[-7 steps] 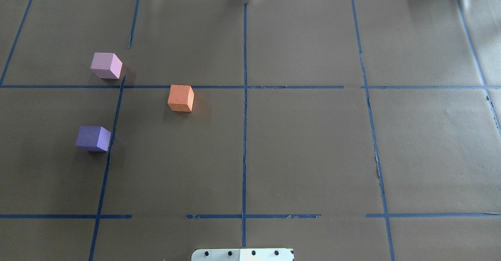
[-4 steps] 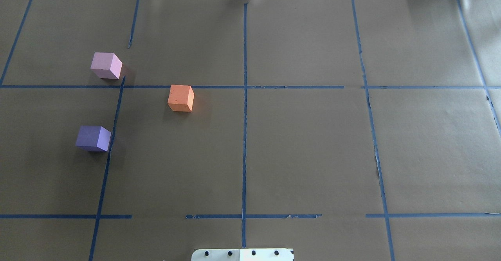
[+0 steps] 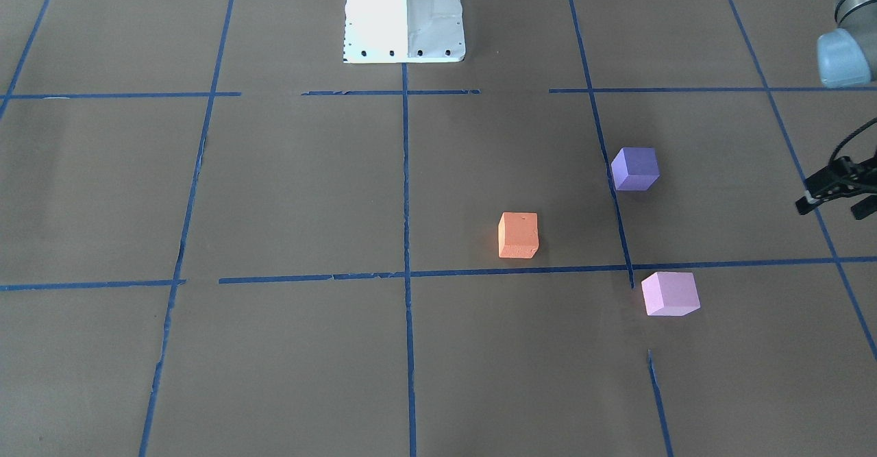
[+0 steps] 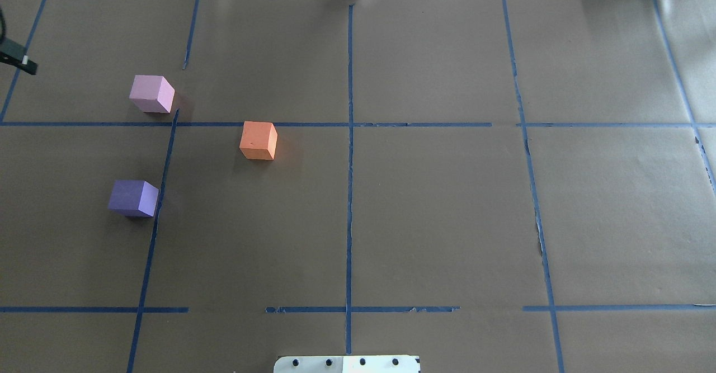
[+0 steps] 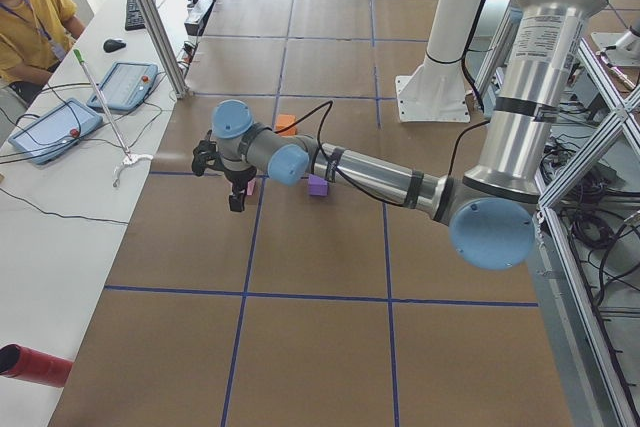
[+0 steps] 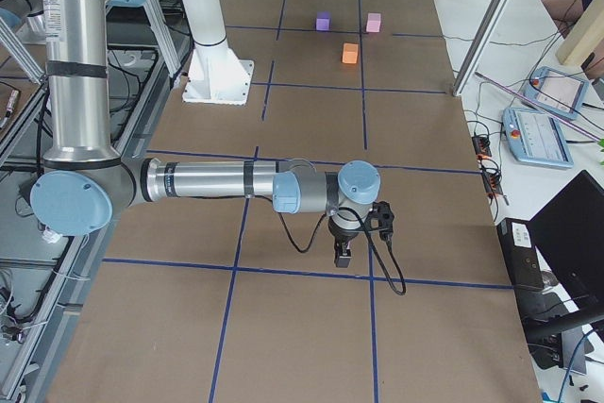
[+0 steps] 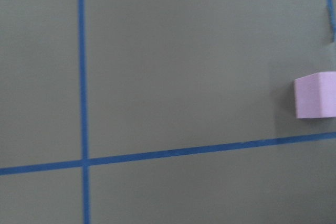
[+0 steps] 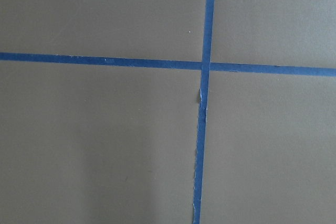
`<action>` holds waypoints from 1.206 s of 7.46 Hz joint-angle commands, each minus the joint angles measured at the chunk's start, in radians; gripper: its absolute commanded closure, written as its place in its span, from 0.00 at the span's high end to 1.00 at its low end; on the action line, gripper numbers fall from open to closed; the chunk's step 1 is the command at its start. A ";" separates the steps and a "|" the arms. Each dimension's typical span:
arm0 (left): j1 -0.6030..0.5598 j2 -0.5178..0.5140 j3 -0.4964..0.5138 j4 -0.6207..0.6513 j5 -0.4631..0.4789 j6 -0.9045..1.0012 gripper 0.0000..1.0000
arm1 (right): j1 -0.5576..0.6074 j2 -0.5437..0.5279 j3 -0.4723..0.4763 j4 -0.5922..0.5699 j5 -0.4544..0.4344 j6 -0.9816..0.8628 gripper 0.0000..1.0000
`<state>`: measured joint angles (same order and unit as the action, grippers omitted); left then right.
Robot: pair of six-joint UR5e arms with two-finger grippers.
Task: Arrange blocks in a line
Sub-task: 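Move the left gripper past the pink cube toward the orange cube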
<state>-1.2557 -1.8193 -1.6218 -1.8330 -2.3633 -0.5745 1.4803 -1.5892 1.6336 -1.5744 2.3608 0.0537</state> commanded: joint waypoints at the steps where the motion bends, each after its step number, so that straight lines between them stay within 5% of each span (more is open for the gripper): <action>1: 0.203 -0.156 0.037 -0.040 0.109 -0.253 1.00 | 0.000 0.000 0.000 -0.001 0.000 0.000 1.00; 4: 0.298 -0.285 0.134 -0.043 0.122 -0.315 1.00 | 0.000 0.000 0.000 -0.001 0.000 0.000 1.00; 9: 0.424 -0.359 0.144 -0.043 0.171 -0.455 1.00 | 0.000 0.000 0.000 0.001 0.000 0.000 1.00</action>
<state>-0.8719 -2.1656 -1.4851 -1.8764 -2.2002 -0.9891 1.4803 -1.5892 1.6336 -1.5750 2.3608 0.0537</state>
